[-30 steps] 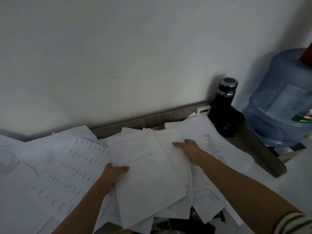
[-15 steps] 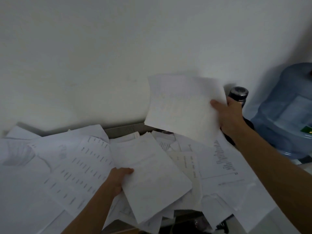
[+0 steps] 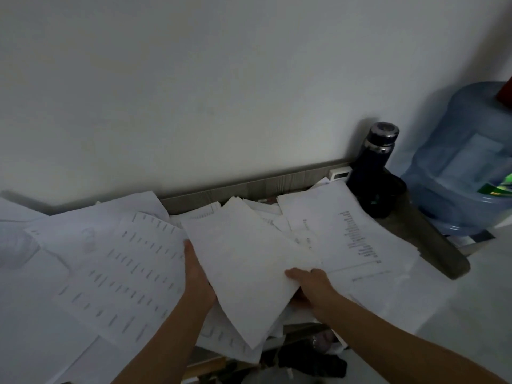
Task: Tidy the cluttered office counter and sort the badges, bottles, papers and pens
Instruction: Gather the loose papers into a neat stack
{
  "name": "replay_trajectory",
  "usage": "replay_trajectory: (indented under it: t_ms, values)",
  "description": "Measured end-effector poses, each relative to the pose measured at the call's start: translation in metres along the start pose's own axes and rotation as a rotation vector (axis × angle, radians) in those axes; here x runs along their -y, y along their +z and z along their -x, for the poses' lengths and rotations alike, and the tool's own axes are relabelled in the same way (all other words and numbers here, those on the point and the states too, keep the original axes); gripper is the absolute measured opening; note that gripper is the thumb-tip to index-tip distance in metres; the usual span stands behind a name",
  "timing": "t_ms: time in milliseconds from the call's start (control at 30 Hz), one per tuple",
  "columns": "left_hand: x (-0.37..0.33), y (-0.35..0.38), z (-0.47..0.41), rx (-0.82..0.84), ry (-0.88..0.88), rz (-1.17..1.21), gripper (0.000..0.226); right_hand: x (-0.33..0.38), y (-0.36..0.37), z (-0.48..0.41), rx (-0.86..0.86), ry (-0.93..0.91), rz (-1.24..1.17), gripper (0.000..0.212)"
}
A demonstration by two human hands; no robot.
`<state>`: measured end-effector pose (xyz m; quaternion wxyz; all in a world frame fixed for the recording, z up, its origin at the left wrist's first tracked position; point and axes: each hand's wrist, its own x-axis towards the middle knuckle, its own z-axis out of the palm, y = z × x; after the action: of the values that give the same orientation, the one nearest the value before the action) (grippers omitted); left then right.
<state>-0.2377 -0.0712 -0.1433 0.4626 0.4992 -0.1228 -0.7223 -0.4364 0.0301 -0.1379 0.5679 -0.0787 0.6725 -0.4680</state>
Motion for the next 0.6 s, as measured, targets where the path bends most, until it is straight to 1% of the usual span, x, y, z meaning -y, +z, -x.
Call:
replay_trajectory:
  t_ms: [67, 100, 133, 167, 200, 233, 267, 333, 367, 400, 433, 500, 600]
  values:
    - [0.001, 0.005, 0.004, 0.014, 0.004, 0.046, 0.068, 0.003, -0.008, 0.007, 0.084, 0.087, 0.158, 0.033]
    - [0.003, 0.007, 0.005, 0.000, -0.004, -0.007, 0.067, 0.007, -0.014, 0.012, 0.137, 0.105, 0.263, 0.034]
    - [0.006, 0.008, 0.005, -0.022, -0.005, -0.088, 0.060, 0.011, -0.019, 0.015, 0.190, 0.107, 0.375, 0.033]
    - [0.008, 0.010, 0.003, -0.071, 0.025, -0.187, 0.049, 0.019, -0.025, 0.019, 0.228, 0.094, 0.469, 0.033]
    - [0.011, 0.009, 0.000, -0.115, 0.061, -0.252, 0.042, 0.027, -0.031, 0.018, 0.223, 0.057, 0.535, 0.034]
    - [0.011, 0.011, -0.003, -0.124, 0.077, -0.291, 0.040, 0.038, -0.041, 0.015, 0.173, -0.016, 0.573, 0.035]
    - [0.009, 0.012, -0.002, -0.108, 0.069, -0.295, 0.040, 0.050, -0.053, 0.006, 0.074, -0.116, 0.620, 0.034]
    - [0.001, 0.013, -0.006, -0.049, 0.052, -0.337, 0.037, 0.079, -0.084, -0.019, -0.202, -0.313, 0.745, 0.034]
    - [-0.002, 0.015, -0.005, -0.028, 0.035, -0.376, 0.033, 0.092, -0.101, -0.030, -0.321, -0.357, 0.787, 0.036]
    - [-0.002, 0.013, -0.006, -0.018, 0.017, -0.397, 0.031, 0.102, -0.117, -0.041, -0.389, -0.354, 0.804, 0.041]
    - [0.000, 0.011, -0.008, -0.028, 0.009, -0.433, 0.031, 0.109, -0.130, -0.050, -0.407, -0.309, 0.794, 0.048]
    - [0.007, 0.007, -0.009, -0.066, -0.004, -0.480, 0.033, 0.116, -0.144, -0.064, -0.372, -0.189, 0.744, 0.064]
    - [0.012, 0.007, -0.009, -0.093, 0.014, -0.520, 0.034, 0.122, -0.135, -0.070, -0.321, -0.112, 0.582, 0.074]
